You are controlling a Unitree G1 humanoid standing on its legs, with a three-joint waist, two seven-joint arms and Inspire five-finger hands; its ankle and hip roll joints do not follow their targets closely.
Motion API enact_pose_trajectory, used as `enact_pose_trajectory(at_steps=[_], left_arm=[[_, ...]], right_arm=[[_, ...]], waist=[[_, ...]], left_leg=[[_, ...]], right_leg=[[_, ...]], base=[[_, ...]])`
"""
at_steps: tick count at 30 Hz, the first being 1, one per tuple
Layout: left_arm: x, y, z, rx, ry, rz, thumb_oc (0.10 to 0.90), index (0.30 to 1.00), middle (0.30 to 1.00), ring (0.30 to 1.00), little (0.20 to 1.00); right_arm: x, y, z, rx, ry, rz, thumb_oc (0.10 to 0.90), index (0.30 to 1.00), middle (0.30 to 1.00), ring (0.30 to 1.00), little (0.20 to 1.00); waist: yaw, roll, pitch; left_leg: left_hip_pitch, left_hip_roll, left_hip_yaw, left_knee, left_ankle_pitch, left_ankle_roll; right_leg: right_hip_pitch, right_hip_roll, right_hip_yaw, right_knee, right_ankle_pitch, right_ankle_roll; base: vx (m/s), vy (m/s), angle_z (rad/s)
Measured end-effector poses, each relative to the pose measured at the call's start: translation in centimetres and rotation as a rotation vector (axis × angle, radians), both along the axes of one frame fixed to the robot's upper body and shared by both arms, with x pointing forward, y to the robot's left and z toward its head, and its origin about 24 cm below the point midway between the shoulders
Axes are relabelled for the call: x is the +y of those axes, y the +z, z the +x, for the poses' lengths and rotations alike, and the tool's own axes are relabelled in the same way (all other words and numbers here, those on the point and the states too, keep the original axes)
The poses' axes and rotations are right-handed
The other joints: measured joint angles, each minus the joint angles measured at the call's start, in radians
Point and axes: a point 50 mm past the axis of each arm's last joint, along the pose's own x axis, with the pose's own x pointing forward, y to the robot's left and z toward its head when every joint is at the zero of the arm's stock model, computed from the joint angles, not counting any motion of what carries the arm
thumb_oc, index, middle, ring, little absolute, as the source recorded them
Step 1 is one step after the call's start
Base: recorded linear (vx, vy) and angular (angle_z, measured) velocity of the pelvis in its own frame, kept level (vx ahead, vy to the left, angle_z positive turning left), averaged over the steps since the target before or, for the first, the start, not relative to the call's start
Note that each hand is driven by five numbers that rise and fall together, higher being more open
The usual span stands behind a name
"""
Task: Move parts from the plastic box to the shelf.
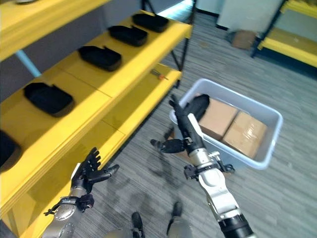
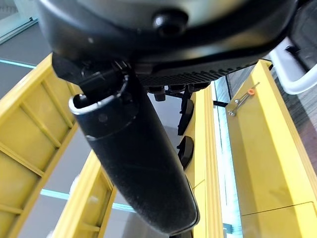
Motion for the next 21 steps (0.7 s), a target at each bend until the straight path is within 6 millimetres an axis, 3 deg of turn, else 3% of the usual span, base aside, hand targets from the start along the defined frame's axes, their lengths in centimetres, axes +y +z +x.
enact_pose_trajectory(at_steps=[1, 3, 4, 7, 13, 15, 16, 18, 20, 21], left_arm=[[0.2, -0.3, -0.3, 0.016, 0.007, 0.003, 0.9, 1.0, 1.0, 1.0, 1.0], [0.5, -0.3, -0.6, 0.018, 0.006, 0.014, 0.9, 1.0, 1.0, 1.0, 1.0], [0.0, -0.6, -0.7, 0.027, 0.01, -0.006, 0.9, 1.0, 1.0, 1.0, 1.0], [-0.9, -1.0, -1.5, 0.041, 0.003, -0.042, 0.9, 1.0, 1.0, 1.0, 1.0], [-2.2, -0.5, -0.5, 0.01, -0.005, -0.089, 0.9, 1.0, 1.0, 1.0, 1.0], [-2.3, -0.3, -0.1, -0.002, -0.008, -0.094, 0.9, 1.0, 1.0, 1.0, 1.0], [-2.3, -0.3, -0.1, -0.003, -0.007, -0.095, 0.9, 1.0, 1.0, 1.0, 1.0], [-2.2, -0.6, -0.6, 0.014, 0.0, -0.097, 0.9, 1.0, 1.0, 1.0, 1.0], [-2.2, -1.0, -1.2, 0.034, 0.003, -0.101, 0.9, 1.0, 1.0, 1.0, 1.0], [-2.3, -1.1, -1.4, 0.039, -0.003, -0.104, 0.9, 1.0, 1.0, 1.0, 1.0]], right_arm=[[-0.6, -0.8, -0.4, 0.029, -0.025, -0.01, 0.9, 1.0, 1.0, 1.0, 1.0], [-1.2, -1.9, -1.0, 0.077, -0.054, -0.012, 0.9, 1.0, 1.0, 1.0, 1.0], [-1.9, -2.4, -1.3, 0.1, -0.077, -0.035, 0.9, 1.0, 1.0, 1.0, 1.0], [-3.2, -2.7, -1.3, 0.117, -0.121, -0.066, 0.9, 1.0, 1.0, 1.0, 1.0], [-6.3, -2.7, -2.0, 0.124, -0.245, -0.081, 0.9, 1.0, 1.0, 1.0, 1.0], [-6.7, -3.1, -2.4, 0.141, -0.26, -0.08, 0.9, 1.0, 1.0, 1.0, 1.0], [-6.7, -3.3, -2.5, 0.147, -0.261, -0.08, 0.9, 1.0, 1.0, 1.0, 1.0], [-6.8, -3.5, -2.8, 0.162, -0.26, -0.056, 0.9, 1.0, 1.0, 1.0, 1.0], [-7.0, -3.7, -3.1, 0.173, -0.265, -0.048, 0.9, 1.0, 1.0, 1.0, 1.0], [-7.2, -4.1, -3.5, 0.186, -0.274, -0.042, 0.9, 1.0, 1.0, 1.0, 1.0]], waist=[[-0.018, -0.021, 0.011], [-0.021, -0.083, 0.008], [-0.04, -0.08, 0.01], [-0.04, -0.037, 0.009], [-0.072, -0.005, 0.002], [-0.064, -0.017, 0.001], [-0.063, -0.023, -0.003], [-0.04, -0.035, -0.009], [-0.035, -0.045, -0.006], [-0.036, -0.056, -0.007]], left_leg=[[0.011, 0.0, -0.006, -0.007, 0.013, -0.036], [0.03, -0.016, -0.013, -0.027, 0.026, -0.085], [0.035, -0.002, -0.045, -0.045, 0.038, -0.107], [0.032, 0.071, -0.133, -0.07, 0.05, -0.135], [0.027, 0.209, -0.192, -0.01, 0.066, -0.12], [-0.009, 0.236, -0.213, 0.097, 0.103, -0.155], [-0.027, 0.24, -0.228, 0.136, 0.127, -0.157], [-0.096, 0.236, -0.331, 0.286, 0.214, -0.181], [-0.192, 0.192, -0.391, 0.479, 0.192, -0.201], [-0.241, 0.134, -0.415, 0.55, 0.111, -0.2]], right_leg=[[0.011, -0.034, 0.079, -0.054, 0.031, 0.047], [0.051, -0.024, 0.068, -0.086, 0.039, 0.05], [0.06, -0.002, 0.091, -0.094, 0.117, 0.038], [0.059, 0.099, 0.082, -0.104, 0.106, 0.002], [0.064, 0.244, 0.031, -0.022, 0.012, -0.11], [0.056, 0.257, 0.032, 0.033, -0.046, -0.14], [0.057, 0.26, 0.032, 0.041, -0.056, -0.15], [0.076, 0.272, 0.051, 0.028, -0.074, -0.187], [0.085, 0.283, 0.068, 0.026, -0.082, -0.217], [0.086, 0.285, 0.08, 0.012, -0.084, -0.22]], base=[[0.08, -0.122, -0.12], [0.13, -0.186, 0.23], [0.2, -0.243, 0.48], [0.22, -0.284, -0.08], [0.15, -0.27, -0.04], [0.13, -0.239, -0.04], [0.1, -0.189, -0.14], [0.12, -0.16, -0.27], [0.18, -0.039, -0.18], [0.16, 0.052, -0.04]])
